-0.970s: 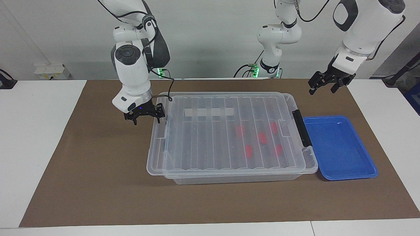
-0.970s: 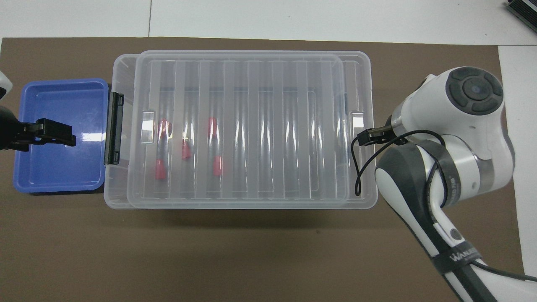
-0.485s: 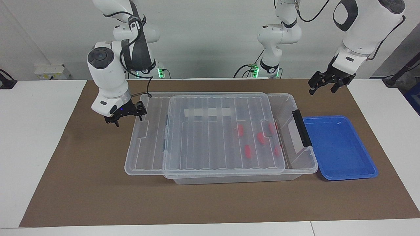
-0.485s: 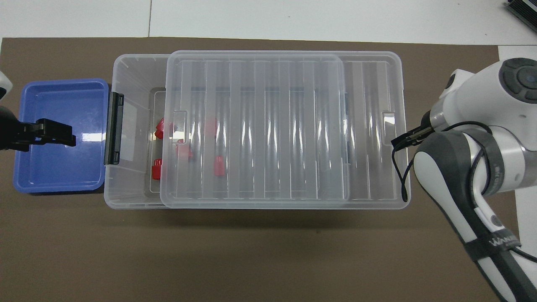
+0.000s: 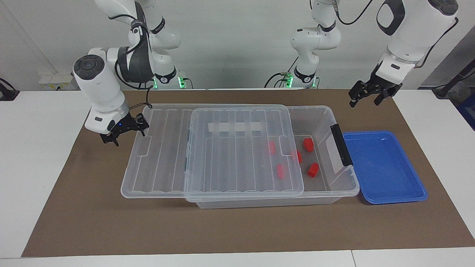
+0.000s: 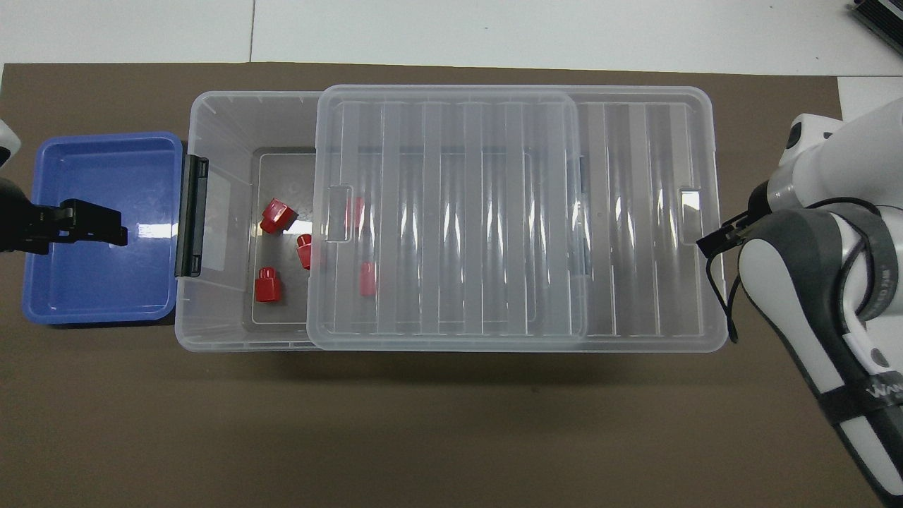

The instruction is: Place red block in blue tray from box

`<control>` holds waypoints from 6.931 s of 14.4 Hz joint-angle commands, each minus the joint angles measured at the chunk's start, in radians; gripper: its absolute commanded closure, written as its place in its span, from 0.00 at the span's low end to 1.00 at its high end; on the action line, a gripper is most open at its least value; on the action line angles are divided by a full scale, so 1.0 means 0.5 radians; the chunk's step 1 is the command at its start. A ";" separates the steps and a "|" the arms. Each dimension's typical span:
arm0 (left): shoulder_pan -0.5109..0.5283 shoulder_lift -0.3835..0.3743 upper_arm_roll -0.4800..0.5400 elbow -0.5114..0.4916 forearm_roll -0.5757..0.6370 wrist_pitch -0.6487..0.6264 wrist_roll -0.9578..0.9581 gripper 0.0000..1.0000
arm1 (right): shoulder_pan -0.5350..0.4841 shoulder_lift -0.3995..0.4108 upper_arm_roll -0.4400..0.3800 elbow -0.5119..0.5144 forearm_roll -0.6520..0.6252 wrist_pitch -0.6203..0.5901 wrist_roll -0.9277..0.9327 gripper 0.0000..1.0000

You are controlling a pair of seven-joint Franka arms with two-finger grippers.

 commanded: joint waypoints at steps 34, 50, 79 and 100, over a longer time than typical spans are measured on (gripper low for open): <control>0.019 -0.054 -0.003 -0.037 -0.022 0.029 0.020 0.00 | -0.012 -0.177 0.059 0.589 0.149 -0.577 1.356 0.00; 0.019 -0.054 -0.003 -0.037 -0.022 0.026 0.020 0.00 | -0.012 -0.187 0.056 0.577 0.139 -0.601 1.393 0.00; 0.007 -0.054 -0.003 -0.034 -0.022 0.038 0.016 0.00 | -0.033 -0.193 0.056 0.586 0.152 -0.665 1.390 0.00; -0.455 0.326 -0.025 0.082 0.232 0.422 -1.047 0.00 | -0.033 -0.193 0.056 0.586 0.152 -0.665 1.390 0.00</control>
